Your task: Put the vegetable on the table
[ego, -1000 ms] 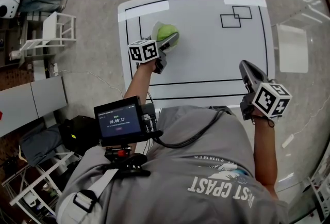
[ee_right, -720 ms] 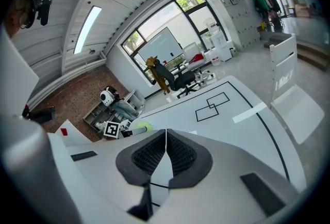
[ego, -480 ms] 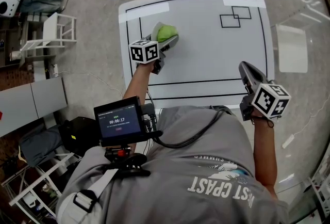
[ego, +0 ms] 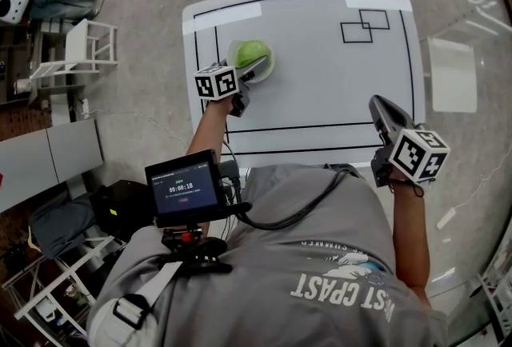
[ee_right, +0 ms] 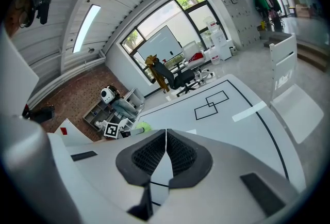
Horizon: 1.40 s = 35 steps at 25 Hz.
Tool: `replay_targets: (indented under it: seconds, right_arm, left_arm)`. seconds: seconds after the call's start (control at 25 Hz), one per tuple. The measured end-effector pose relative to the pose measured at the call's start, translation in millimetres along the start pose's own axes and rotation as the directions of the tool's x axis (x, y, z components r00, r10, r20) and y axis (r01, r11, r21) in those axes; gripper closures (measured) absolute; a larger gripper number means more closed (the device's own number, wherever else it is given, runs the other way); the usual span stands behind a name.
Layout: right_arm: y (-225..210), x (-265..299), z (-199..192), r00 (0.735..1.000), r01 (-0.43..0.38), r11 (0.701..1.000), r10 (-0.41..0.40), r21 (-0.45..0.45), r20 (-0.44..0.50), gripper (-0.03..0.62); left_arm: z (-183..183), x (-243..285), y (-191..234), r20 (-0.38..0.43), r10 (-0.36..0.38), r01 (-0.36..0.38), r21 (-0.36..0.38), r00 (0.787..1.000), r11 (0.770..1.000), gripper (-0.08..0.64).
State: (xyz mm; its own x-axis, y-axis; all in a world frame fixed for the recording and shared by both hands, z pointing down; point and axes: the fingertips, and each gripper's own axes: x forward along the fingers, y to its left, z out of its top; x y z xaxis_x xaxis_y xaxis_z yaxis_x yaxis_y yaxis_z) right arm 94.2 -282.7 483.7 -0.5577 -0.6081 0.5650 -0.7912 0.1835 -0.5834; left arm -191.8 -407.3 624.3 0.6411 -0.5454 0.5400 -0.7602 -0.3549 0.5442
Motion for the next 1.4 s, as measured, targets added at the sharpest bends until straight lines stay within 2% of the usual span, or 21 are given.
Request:
replay_targets:
  seconds: [0.16, 0.4, 0.64, 0.76, 0.92, 1.0, 1.2, 1.4]
  right_arm:
    - [1, 0, 0, 1.0, -0.005, 1.0, 0.005, -0.005, -0.01, 0.584]
    - [4, 3, 2, 1.0, -0.01, 1.0, 0.01, -0.016, -0.019, 0.584]
    - [6, 7, 4, 0.999, -0.023, 0.999, 0.022, -0.025, -0.028, 0.584]
    - [3, 9, 1, 0.999, -0.028, 0.999, 0.027, -0.029, -0.027, 0.584]
    - [3, 10, 3, 0.999, -0.032, 0.999, 0.031, -0.034, -0.027, 0.584]
    - [5, 13, 1, 0.999, -0.036, 0.999, 0.035, -0.037, -0.026, 0.584]
    - [18, -5, -17, 0.999, -0.047, 0.998, 0.046, -0.049, -0.015, 0.584]
    - [28, -21, -76, 0.996, -0.091, 0.994, 0.092, -0.068, 0.009, 0.584]
  left_arm:
    - [-10, -4, 8, 0.005, 0.023, -0.022, -0.047, 1.0, 0.999, 0.126]
    - [-13, -6, 17, 0.002, 0.067, -0.066, -0.06, 0.998, 0.996, 0.075]
    - [-15, -12, 33, -0.016, 0.152, -0.153, -0.071, 0.988, 0.986, 0.035]
    - [-16, -17, 45, -0.021, 0.22, -0.22, -0.026, 0.975, 0.975, 0.034]
    - [-23, -13, 44, -0.08, 0.22, -0.217, 0.051, 0.972, 0.975, 0.034]
    - [-27, -13, 46, -0.085, 0.23, -0.224, 0.078, 0.969, 0.972, 0.034]
    - [-28, -43, 28, -0.019, 0.259, -0.255, 0.119, 0.966, 0.959, 0.035]
    - [-53, -83, 2, 0.099, 0.239, -0.255, 0.206, 0.966, 0.945, 0.038]
